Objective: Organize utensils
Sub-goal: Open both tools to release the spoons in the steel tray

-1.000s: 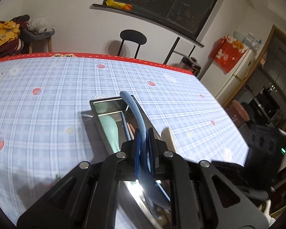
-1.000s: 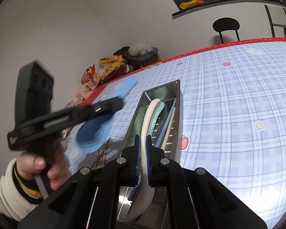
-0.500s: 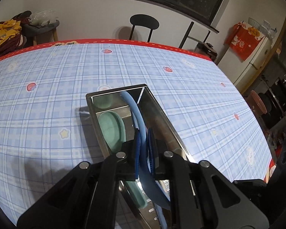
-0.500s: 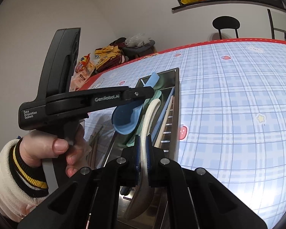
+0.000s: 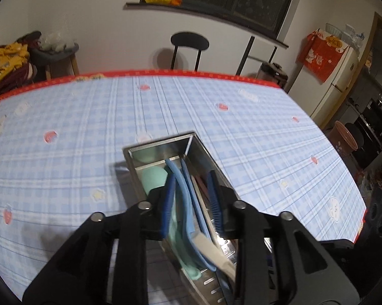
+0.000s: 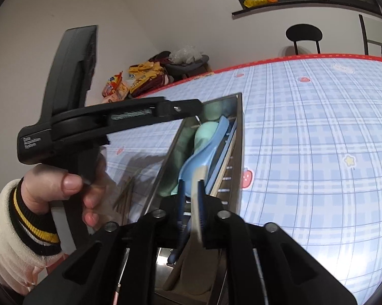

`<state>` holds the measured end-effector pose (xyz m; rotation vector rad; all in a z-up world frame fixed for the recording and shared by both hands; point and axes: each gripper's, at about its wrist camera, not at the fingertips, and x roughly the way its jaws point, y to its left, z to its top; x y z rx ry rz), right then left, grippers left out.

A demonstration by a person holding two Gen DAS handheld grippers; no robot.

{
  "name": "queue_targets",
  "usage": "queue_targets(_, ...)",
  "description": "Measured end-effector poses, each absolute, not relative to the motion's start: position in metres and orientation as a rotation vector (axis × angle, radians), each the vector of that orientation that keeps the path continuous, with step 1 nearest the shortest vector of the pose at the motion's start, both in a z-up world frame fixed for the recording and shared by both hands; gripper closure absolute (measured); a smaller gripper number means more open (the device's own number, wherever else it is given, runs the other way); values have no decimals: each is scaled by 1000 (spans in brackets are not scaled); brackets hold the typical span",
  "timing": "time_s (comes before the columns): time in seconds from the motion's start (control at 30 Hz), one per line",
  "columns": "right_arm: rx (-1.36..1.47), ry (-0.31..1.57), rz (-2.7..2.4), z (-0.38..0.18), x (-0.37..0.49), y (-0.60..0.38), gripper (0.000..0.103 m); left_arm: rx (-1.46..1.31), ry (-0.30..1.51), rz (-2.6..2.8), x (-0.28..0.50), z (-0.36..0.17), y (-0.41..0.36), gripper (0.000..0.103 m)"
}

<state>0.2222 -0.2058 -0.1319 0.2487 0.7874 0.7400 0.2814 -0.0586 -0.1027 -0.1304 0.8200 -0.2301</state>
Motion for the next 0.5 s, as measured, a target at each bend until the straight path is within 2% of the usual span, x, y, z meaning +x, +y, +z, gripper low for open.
queue_targets(0.07,251,774,738,-129,220,-207,64,-122,789,-218,273,-92,-51,61)
queue_targets(0.1,251,769,737,-128,219,-208,61,-123,771,-211,267,-86,-45,58)
queue_targets(0.17,251,755,733,-125,217,-209,42,-123,748,-198,259,-76,-37,46)
queue_targets(0.2,253,740,729,-122,215,-210,37,-117,732,-186,251,-72,-31,43)
queue_targets(0.23,254,731,725,-120,214,-210,26,-113,723,-176,245,-70,-26,37)
queue_targets(0.27,255,718,718,-118,212,-211,14,-108,715,-164,237,-67,-21,23)
queue_targets(0.33,252,686,692,-114,208,-214,6,-103,693,-143,223,-62,-12,6)
queue_targets(0.5,225,656,633,-107,200,-216,6,-116,663,-116,175,-55,15,6)
